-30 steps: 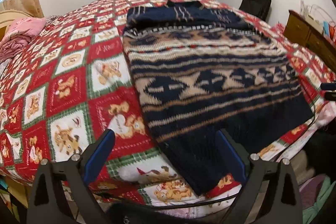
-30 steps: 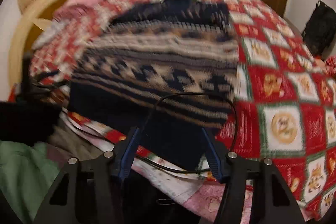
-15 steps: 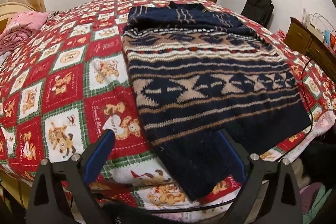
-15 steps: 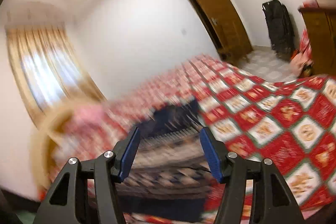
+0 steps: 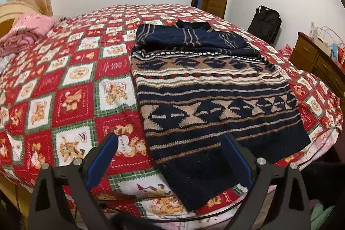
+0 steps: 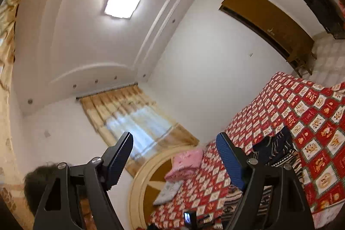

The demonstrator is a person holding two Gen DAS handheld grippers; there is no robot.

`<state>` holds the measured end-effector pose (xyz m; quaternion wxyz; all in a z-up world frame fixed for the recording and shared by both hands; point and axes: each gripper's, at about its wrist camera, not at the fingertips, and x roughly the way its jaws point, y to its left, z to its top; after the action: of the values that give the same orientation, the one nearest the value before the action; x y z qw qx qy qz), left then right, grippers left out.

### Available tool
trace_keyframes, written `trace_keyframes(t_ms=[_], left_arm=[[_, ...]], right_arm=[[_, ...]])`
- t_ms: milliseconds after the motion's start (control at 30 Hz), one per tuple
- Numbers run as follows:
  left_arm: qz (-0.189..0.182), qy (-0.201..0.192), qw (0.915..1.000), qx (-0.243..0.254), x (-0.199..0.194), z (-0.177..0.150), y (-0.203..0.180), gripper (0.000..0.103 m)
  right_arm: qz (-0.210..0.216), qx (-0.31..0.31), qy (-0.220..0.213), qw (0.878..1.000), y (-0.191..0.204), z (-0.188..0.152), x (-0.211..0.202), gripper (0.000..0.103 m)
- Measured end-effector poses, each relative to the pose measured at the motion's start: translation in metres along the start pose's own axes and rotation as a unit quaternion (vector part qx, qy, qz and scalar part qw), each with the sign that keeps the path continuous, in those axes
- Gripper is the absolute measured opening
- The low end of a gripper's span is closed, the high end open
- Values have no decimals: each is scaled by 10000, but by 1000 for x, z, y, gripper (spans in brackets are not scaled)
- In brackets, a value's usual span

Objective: Fold small clothes

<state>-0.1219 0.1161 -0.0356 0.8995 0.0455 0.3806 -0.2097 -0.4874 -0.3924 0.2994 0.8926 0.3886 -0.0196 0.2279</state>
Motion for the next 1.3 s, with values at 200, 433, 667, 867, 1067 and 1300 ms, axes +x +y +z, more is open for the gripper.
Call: trace_keyframes(t_ms=[200,433,667,867,1067,1300], left_arm=[[158,134,9995,227,5,-4,-8,99],[194,282,9992,230,11,-10,-8,99],[272,561,9978,224,30,-23,-10,99],[362,525,9973,357,29,-25,-11,99],[336,453,9979,314,27,-23,-12,99],[387,460,9979,226,28,-21,-9,99]], right_arm=[[-499,417,1875,9801,-43,-61,47,80],[-1922,549,4199,8853,-144,-197,113,80],[-2910,299,4468,8455,-213,-234,147,80],[-2810,380,3957,8735,-204,-217,150,80],[-4610,-1170,1693,8632,-146,-116,78,80],[-7955,-2184,-1496,5450,-91,-43,-29,80]])
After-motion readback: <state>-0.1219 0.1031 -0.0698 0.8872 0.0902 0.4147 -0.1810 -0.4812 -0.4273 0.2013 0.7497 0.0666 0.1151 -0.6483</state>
